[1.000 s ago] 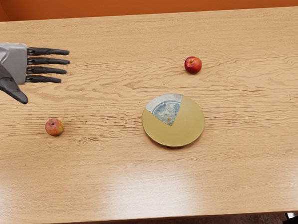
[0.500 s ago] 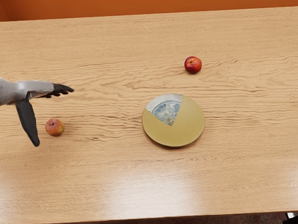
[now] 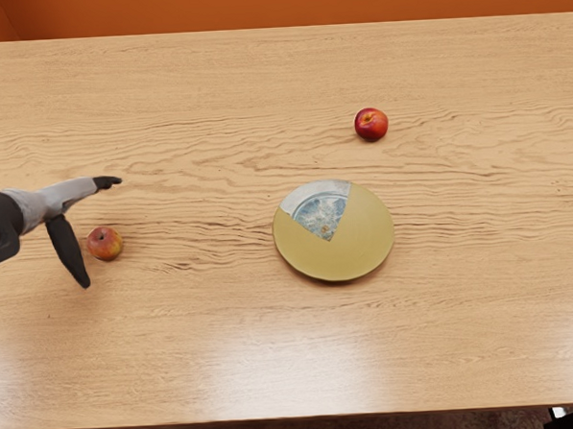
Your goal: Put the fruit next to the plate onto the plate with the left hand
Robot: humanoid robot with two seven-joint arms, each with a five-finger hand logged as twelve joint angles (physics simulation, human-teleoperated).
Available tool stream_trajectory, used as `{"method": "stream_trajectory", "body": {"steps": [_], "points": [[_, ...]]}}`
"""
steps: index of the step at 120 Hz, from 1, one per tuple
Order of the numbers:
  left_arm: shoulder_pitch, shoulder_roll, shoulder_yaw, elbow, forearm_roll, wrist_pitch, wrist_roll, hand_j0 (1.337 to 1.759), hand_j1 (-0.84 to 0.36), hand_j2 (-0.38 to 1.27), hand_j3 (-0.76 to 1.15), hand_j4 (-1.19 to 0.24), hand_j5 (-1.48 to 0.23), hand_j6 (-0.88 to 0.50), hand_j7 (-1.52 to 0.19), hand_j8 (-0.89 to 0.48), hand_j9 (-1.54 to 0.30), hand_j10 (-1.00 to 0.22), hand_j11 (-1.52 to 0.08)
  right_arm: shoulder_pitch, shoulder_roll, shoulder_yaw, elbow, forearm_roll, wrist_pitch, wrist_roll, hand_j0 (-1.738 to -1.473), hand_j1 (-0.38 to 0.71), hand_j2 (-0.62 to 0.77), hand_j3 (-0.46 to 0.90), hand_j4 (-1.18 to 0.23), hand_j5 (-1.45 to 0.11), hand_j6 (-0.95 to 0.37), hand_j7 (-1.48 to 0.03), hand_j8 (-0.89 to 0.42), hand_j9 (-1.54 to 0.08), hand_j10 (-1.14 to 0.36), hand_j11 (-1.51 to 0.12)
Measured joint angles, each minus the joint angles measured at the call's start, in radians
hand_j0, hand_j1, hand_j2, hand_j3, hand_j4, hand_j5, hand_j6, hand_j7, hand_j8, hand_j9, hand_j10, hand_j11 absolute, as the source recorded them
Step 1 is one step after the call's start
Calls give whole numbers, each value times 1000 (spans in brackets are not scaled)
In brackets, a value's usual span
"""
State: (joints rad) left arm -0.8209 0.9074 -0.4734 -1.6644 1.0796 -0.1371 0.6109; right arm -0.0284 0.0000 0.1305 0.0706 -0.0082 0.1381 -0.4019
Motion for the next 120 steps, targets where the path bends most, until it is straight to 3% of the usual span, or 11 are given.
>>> {"method": "stream_trajectory", "body": {"steps": [32, 47, 77, 120], "points": [[13, -5, 6, 27, 2, 59, -11, 1658, 330, 7, 0, -25, -25, -27, -24, -26, -24, -24, -24, 1, 0, 0, 0, -1, 0, 0, -1658, -349, 0, 0, 0, 0, -1, 0, 0, 0, 0, 0], [14, -22, 40, 28, 49, 132, -62, 1658, 330, 6, 0, -24, -24, -26, -24, -26, -23, -23, -23, 2, 0, -1, 0, -3, 0, 0, -1658, -349, 0, 0, 0, 0, -1, 0, 0, 0, 0, 0], [73, -50, 112, 32, 139, 294, -116, 1658, 325, 8, 0, -29, -30, -31, -30, -30, -30, -28, -30, 4, 0, -1, 0, -5, 0, 0, -1658, -349, 0, 0, 0, 0, -1, 0, 0, 0, 0, 0], [82, -66, 172, 34, 165, 357, -146, 1658, 118, 44, 0, -202, -256, -204, -255, -203, -255, -201, -255, 4, 0, -2, 0, -7, 0, 0, -1658, -349, 0, 0, 0, 0, -1, 0, 0, 0, 0, 0]]}}
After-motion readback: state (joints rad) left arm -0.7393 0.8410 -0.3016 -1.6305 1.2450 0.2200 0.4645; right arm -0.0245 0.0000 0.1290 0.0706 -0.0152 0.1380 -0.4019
